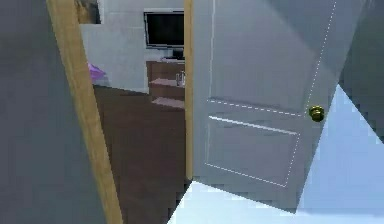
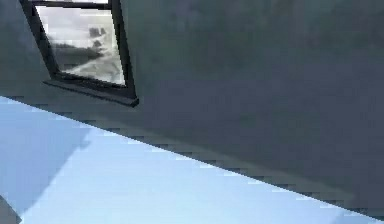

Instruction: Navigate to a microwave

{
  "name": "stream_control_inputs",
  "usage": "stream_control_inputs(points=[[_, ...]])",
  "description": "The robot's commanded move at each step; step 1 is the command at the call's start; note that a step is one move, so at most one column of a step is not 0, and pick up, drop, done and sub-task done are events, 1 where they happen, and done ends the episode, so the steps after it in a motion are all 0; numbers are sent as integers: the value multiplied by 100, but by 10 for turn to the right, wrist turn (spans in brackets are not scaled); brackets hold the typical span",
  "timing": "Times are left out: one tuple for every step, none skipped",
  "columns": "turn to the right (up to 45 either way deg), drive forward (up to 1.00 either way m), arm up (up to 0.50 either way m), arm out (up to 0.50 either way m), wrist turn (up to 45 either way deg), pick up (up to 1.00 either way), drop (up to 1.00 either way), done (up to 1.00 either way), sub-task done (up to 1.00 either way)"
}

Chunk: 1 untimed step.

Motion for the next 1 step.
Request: stream_control_inputs(points=[[0, 80, 0, 0, 0, 0, 0, 0, 0]])
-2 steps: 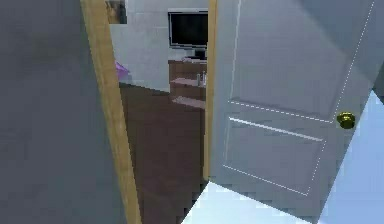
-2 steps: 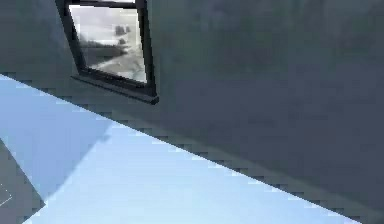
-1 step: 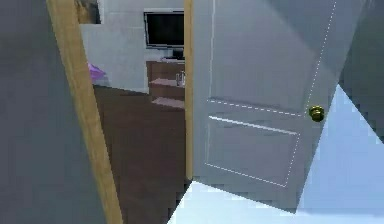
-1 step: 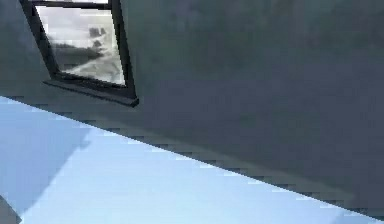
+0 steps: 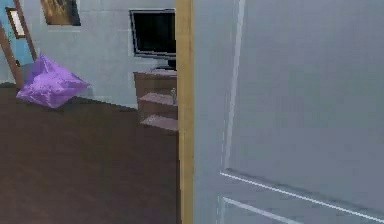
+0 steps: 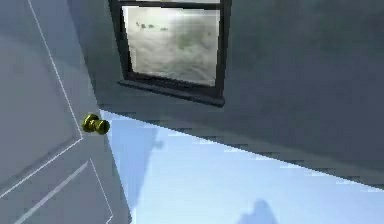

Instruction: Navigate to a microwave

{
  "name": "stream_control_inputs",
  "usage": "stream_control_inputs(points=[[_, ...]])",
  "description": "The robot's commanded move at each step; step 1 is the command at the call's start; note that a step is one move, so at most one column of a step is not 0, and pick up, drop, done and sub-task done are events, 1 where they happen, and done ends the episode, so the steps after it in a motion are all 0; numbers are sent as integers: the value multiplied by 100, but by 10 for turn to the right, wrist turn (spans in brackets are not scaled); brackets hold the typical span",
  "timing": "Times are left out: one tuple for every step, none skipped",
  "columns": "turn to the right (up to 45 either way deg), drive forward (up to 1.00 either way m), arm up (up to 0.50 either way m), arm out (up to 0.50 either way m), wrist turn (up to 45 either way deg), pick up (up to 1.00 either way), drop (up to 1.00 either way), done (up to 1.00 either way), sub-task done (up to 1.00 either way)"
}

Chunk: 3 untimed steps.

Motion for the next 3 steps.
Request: stream_control_inputs(points=[[-450, 0, 0, 0, 0, 0, 0, 0, 0], [-30, 0, 0, 0, 0, 0, 0, 0, 0], [60, 0, 0, 0, 0, 0, 0, 0, 0]])
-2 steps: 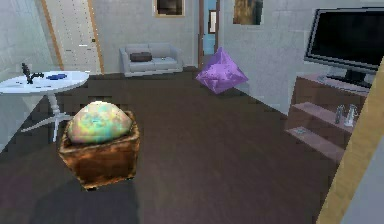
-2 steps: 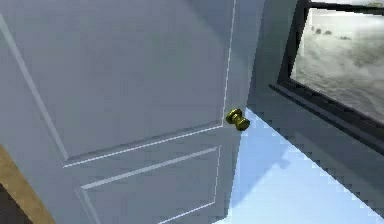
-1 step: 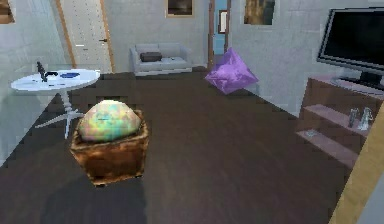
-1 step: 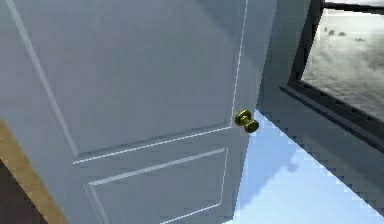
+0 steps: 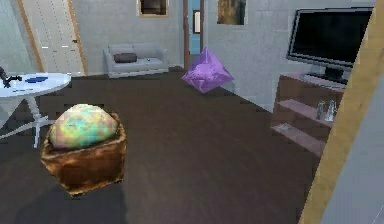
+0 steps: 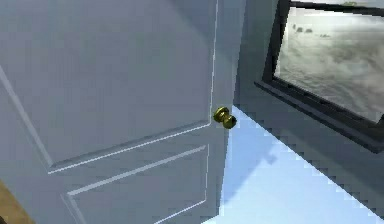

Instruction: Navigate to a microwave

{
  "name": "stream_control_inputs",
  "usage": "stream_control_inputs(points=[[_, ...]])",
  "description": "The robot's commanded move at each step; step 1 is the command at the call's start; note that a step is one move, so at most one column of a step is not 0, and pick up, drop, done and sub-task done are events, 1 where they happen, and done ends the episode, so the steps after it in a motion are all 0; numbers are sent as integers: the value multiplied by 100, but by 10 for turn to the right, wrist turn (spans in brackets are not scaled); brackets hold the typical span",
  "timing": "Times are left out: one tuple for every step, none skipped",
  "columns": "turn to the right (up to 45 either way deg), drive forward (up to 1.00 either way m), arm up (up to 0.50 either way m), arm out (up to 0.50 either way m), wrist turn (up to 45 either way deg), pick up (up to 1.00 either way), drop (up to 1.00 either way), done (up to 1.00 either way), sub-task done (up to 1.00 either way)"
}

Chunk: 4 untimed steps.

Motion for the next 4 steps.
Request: stream_control_inputs(points=[[0, 30, 0, 0, 0, 0, 0, 0, 0], [-60, 0, 0, 0, 0, 0, 0, 0, 0], [0, 100, 0, 0, 0, 0, 0, 0, 0], [-30, 0, 0, 0, 0, 0, 0, 0, 0]])
